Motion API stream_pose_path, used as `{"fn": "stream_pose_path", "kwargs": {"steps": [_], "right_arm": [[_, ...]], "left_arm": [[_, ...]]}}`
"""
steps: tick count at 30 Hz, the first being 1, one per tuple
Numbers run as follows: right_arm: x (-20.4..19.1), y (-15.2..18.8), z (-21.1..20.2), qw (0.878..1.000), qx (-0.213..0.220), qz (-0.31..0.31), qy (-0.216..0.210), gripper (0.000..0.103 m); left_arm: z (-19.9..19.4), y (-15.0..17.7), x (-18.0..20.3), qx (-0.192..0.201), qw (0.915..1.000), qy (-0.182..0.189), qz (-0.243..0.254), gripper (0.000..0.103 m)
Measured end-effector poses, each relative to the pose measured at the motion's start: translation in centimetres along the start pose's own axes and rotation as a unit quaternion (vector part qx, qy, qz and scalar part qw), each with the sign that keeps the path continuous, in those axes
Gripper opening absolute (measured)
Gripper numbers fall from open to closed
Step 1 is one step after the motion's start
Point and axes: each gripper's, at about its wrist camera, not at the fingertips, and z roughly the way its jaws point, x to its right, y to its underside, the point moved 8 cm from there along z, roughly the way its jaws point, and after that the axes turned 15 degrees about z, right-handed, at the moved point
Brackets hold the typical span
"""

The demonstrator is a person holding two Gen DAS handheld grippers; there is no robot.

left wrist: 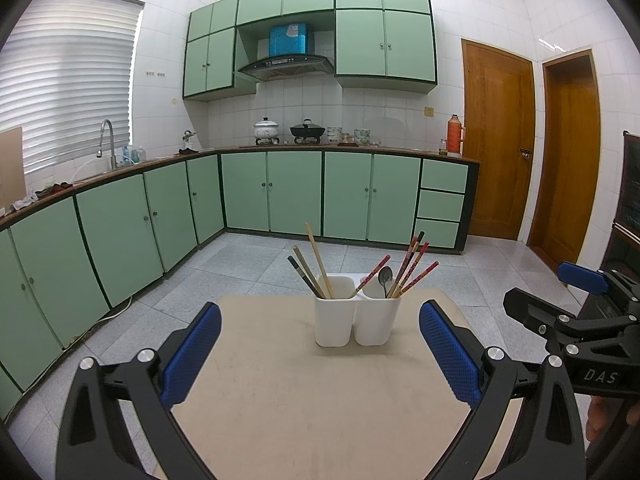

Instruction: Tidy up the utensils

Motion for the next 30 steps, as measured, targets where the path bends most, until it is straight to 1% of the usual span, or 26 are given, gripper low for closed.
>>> {"fn": "stream_pose_path", "kwargs": {"steps": [30], "right_arm": [[0.4,0.8,1.1,1.0,-0.007,0.001,0.007,0.098]], "left_arm": [[0.8,0.6,-0.5,-0.008,0.9999,-0.002,-0.009,0.097]]}}
